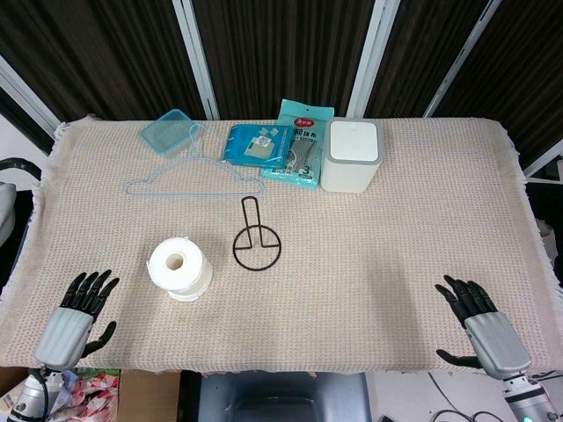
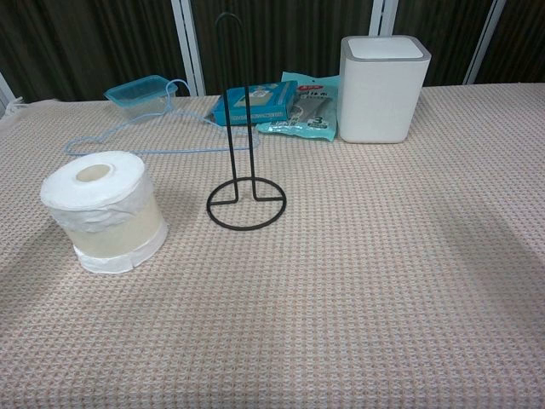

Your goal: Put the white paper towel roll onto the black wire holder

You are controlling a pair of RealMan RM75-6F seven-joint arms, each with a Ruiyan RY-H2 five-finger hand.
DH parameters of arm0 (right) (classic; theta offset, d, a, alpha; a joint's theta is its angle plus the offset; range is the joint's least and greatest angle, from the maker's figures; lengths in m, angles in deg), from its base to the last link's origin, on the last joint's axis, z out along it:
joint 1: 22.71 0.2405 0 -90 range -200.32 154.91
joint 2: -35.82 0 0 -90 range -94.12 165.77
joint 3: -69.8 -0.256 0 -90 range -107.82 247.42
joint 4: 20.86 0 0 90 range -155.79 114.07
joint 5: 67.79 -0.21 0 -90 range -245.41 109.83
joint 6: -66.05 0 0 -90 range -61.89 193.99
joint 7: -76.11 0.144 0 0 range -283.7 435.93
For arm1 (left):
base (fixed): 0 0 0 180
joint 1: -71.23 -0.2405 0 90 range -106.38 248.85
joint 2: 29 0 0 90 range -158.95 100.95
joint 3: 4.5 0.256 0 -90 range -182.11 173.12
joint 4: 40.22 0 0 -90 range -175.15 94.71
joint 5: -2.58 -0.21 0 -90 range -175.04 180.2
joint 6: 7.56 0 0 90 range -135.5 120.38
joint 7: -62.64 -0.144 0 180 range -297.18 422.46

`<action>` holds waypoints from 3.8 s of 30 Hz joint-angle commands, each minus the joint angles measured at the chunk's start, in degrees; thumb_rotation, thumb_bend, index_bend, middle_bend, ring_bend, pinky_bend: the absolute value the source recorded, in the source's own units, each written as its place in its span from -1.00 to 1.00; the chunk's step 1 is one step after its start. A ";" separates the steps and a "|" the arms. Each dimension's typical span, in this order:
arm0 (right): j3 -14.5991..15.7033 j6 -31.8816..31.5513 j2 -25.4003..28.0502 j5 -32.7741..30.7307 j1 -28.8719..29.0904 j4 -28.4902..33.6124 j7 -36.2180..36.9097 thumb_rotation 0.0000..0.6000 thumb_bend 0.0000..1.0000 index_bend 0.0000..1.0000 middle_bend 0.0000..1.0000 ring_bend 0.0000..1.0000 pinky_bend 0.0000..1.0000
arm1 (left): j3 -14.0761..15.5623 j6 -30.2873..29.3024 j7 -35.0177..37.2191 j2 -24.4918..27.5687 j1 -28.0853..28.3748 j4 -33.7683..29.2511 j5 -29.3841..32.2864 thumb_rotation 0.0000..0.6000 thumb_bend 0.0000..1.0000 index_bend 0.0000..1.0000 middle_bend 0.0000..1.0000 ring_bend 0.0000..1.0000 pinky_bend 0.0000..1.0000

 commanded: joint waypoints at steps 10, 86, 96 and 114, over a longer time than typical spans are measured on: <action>0.09 -0.24 0.28 0.17 -0.07 0.18 0.44 1.00 -0.73 -1.00 -1.00 -1.00 -1.00 | -2.31 -2.58 29.23 -5.91 2.98 6.69 0.42 1.00 -0.29 -1.00 -1.00 -1.00 -0.95; -0.30 -3.19 2.33 0.85 -0.95 0.10 4.77 1.00 -0.73 -1.00 -1.00 -1.00 -1.00 | -29.61 12.45 25.81 -1.41 26.95 -25.24 17.00 1.00 -0.17 -0.69 -0.46 -0.27 0.27; -0.66 -4.09 3.43 0.45 -1.16 -0.21 7.48 1.00 -0.73 -1.00 -1.00 -1.00 -1.00 | -34.18 20.57 24.03 -3.54 34.25 -26.07 29.12 1.00 -0.17 -0.70 -0.47 -0.27 0.27; -0.90 -5.28 4.66 0.62 -1.56 -0.70 10.53 1.00 -0.73 -1.00 -1.00 -1.00 -1.00 | -31.97 21.95 18.38 -8.15 38.52 -20.30 31.30 1.00 -0.18 -0.72 -0.47 -0.28 0.24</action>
